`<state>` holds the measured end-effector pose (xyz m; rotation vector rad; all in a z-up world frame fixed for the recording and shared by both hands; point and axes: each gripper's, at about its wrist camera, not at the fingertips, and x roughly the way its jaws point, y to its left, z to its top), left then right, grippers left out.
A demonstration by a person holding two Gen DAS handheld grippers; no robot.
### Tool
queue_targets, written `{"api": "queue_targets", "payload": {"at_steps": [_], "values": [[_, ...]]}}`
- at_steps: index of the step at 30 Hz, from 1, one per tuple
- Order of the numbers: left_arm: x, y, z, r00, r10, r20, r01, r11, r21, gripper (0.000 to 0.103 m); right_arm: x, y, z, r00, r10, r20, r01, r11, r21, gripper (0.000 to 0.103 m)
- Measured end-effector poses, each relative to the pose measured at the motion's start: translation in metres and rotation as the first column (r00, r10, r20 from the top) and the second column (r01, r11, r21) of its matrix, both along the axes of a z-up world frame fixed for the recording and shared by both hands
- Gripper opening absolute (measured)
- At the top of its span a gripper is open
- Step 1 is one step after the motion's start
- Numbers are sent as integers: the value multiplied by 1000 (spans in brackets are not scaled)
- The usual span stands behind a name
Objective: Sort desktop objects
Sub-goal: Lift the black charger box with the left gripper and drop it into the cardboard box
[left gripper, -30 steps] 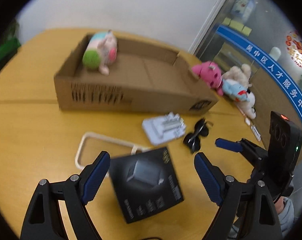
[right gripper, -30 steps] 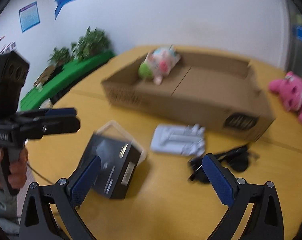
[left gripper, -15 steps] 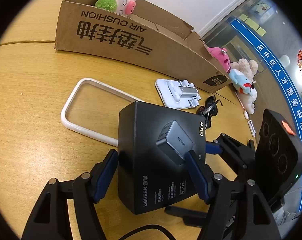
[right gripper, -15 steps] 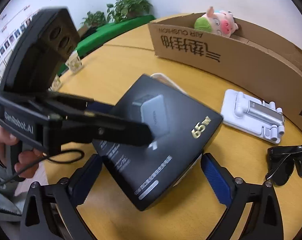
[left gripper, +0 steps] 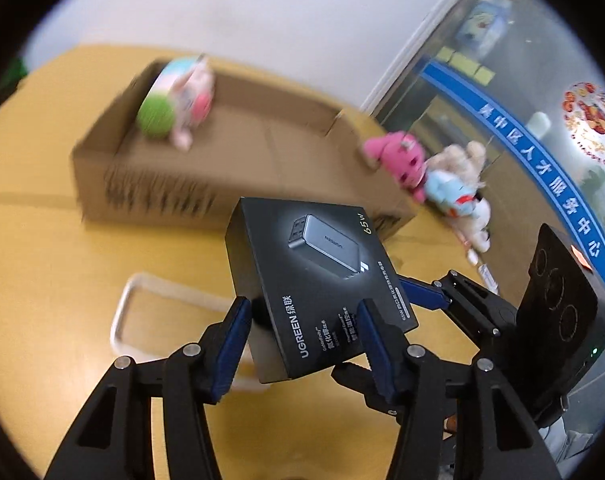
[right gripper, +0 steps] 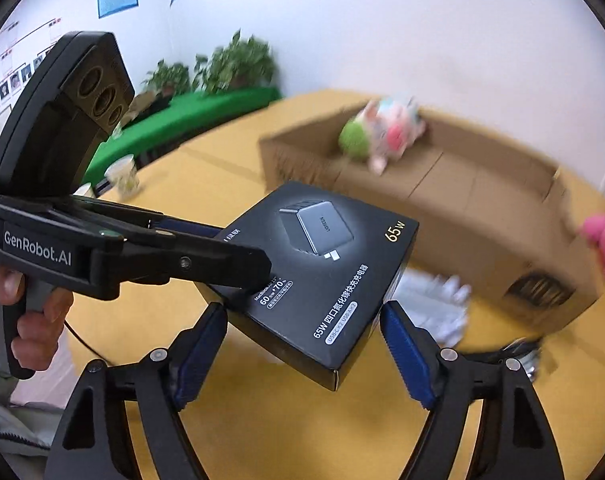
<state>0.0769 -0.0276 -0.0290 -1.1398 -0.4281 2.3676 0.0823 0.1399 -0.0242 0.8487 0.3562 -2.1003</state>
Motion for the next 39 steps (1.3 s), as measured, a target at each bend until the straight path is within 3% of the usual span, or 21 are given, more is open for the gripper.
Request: {"api": "queue_targets", "payload": {"at_steps": [8, 17, 24, 31, 39], "values": [[-40, 23, 63, 986, -19, -166, 16, 1000, -20, 54, -29, 20, 61, 985, -86, -151, 79, 995, -53, 78], [-96, 27, 150, 934, -29, -355, 10, 998, -56, 54, -88, 17, 147, 945, -120, -305, 89, 989, -114, 78], [-166, 21, 189, 922, -18, -387, 1, 999, -42, 54, -156, 2, 198, 928, -123, -352, 74, 986, -148, 78], [-246, 12, 173, 947, 15, -320, -35, 998, -55, 54, -239, -18, 198, 945, -100, -313, 59, 989, -139, 78], [-331, 7, 93, 990, 49, -131, -60, 995, -84, 54, -336, -43, 125, 988, -70, -138, 54, 992, -111, 78]]}}
